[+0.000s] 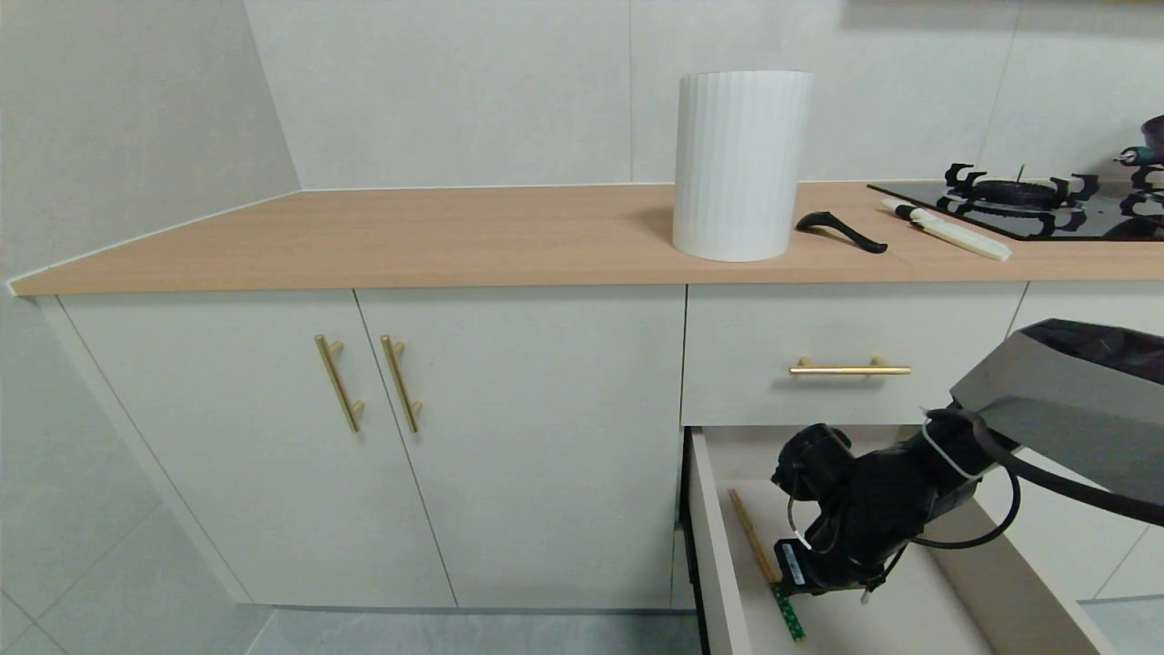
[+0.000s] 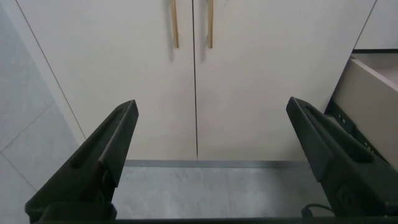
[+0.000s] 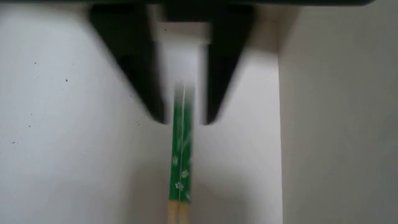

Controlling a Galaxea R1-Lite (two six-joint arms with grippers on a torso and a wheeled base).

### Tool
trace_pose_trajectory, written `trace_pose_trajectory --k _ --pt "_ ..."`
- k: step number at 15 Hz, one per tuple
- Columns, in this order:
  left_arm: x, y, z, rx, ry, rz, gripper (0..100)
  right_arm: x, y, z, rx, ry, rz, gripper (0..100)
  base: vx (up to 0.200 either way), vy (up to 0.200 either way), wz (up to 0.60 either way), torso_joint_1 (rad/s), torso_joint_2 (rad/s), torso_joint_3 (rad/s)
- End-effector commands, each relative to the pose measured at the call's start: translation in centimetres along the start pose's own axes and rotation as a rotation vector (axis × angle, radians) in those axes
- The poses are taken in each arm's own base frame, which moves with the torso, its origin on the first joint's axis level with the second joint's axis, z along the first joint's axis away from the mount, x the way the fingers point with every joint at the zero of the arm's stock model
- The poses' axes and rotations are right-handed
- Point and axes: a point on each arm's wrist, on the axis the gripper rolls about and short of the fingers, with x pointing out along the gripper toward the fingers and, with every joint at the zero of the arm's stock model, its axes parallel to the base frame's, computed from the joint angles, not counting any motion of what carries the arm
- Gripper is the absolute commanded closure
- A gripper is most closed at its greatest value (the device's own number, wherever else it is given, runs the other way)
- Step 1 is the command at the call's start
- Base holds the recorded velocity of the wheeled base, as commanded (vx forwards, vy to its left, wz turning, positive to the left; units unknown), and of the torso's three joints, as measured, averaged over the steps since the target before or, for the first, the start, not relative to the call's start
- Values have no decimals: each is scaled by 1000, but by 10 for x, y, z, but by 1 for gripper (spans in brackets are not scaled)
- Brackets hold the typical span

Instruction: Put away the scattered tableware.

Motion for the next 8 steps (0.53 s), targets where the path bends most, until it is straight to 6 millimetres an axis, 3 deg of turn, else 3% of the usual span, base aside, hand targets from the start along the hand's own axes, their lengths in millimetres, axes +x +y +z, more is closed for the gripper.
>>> trace_pose_trajectory --k 1,4,7,8 --pt "0 0 0 0 0 0 0 -6 1 1 -2 -13 6 0 0 0 0 0 0 0" --pt "0 0 0 0 1 0 0 -23 2 -2 -5 -35 13 0 0 0 0 0 0 0" --pt "0 0 0 0 0 0 0 -60 2 -3 -5 -118 36 0 0 0 0 0 0 0" --pt "0 0 0 0 0 0 0 -93 -4 -3 10 -206 53 0 0 0 0 0 0 0"
